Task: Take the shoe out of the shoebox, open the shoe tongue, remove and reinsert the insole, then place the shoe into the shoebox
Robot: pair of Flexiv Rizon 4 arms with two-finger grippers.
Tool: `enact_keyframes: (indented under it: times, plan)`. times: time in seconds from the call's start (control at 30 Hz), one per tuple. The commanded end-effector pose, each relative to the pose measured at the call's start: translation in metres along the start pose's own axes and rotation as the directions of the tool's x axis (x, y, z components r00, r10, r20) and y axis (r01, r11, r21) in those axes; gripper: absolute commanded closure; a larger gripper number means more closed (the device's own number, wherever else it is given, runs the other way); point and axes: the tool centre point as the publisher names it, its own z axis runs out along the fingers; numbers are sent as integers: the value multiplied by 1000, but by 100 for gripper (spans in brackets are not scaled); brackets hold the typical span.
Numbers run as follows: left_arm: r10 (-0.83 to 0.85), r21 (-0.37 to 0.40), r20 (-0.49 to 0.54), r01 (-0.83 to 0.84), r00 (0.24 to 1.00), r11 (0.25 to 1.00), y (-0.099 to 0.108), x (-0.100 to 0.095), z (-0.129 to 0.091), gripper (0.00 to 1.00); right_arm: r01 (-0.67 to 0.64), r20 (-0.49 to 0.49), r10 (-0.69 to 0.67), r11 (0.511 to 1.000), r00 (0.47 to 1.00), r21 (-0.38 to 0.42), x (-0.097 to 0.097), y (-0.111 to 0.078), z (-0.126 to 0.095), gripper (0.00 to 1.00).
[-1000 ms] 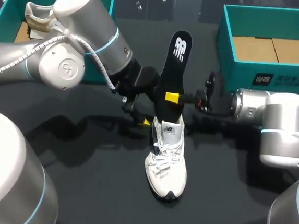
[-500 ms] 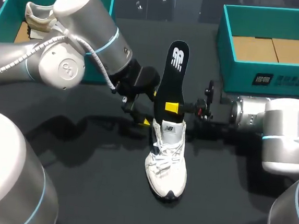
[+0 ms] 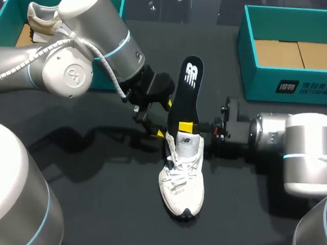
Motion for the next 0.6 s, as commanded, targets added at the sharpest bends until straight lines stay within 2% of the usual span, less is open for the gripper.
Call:
enact_keyframes:
  times: [0.03,0.23,0.47,0.53,0.6]
  plan:
    - [1,-1,0,-1,1000,1000,0,0,0,0,-10,22,10,1000,1000,-4,5,-19,-2,100]
    - [1,-1,0,-1,1000,1000,0,0,0,0,-20,23,20,1000,1000,-13,8,-24,-6,100]
    - [1,-1,0,-1,1000,1000,0,0,0,0,-7,7,7,1000,1000,-10,9,-18,-5,100]
    - [1,-1,0,-1,1000,1000,0,0,0,0,3,-7,-3,1000,1000,-5,9,-14,-3,85]
    - [1,-1,0,-1,1000,1000,0,0,0,0,10,-15,-10,1000,1000,-2,9,-11,-2,80]
